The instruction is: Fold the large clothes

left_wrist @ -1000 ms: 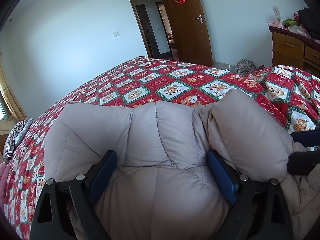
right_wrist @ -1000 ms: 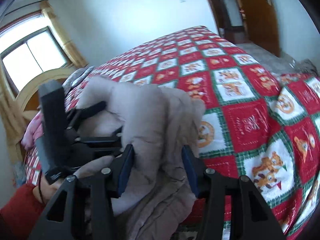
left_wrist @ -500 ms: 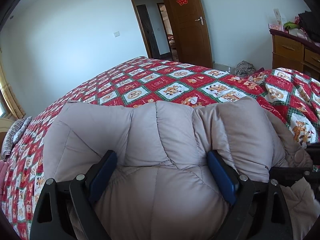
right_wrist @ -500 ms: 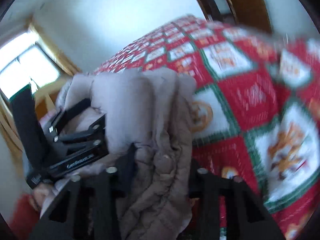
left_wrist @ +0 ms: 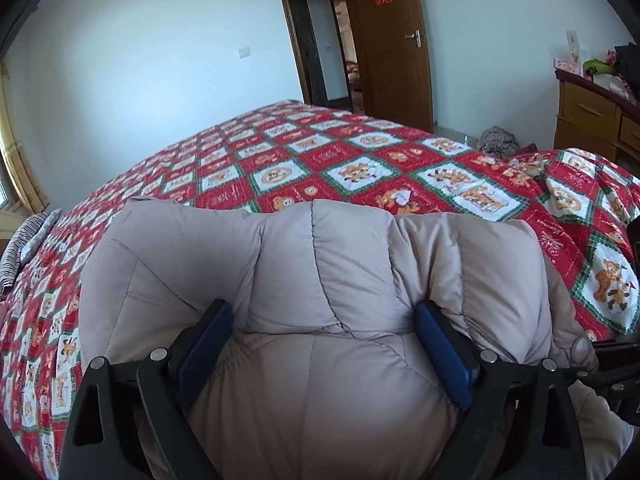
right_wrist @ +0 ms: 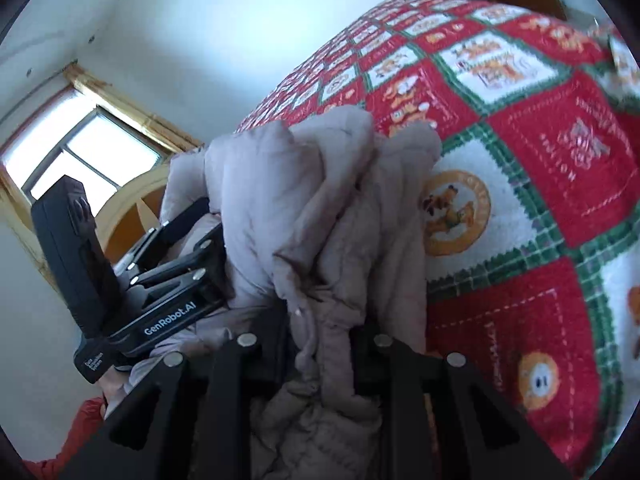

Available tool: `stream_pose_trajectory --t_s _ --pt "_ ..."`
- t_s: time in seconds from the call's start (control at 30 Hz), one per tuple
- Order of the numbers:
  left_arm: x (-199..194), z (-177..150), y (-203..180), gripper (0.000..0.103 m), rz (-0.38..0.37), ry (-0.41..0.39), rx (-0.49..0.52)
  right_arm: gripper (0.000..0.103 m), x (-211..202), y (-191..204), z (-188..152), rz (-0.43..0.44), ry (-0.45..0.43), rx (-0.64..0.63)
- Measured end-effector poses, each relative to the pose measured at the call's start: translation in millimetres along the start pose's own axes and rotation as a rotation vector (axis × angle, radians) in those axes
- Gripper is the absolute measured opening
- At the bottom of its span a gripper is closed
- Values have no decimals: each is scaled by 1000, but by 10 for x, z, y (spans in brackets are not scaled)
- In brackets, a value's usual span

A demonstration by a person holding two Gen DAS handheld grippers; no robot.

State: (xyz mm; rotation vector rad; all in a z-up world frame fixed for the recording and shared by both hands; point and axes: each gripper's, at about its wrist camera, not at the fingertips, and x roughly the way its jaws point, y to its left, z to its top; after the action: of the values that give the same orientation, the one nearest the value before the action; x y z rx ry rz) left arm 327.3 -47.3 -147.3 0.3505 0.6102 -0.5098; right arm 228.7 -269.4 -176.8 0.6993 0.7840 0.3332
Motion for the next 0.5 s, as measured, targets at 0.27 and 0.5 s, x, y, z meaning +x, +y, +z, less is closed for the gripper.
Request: stream_pose_trajectory --t_s 0.27,0.5 --pt "-87 -8 -43 93 48 -20 31 21 -89 51 -83 -28 -5 -17" --pt "-533 185 444 93 -21 -104 -140 21 -105 52 -96 -37 -1 -32"
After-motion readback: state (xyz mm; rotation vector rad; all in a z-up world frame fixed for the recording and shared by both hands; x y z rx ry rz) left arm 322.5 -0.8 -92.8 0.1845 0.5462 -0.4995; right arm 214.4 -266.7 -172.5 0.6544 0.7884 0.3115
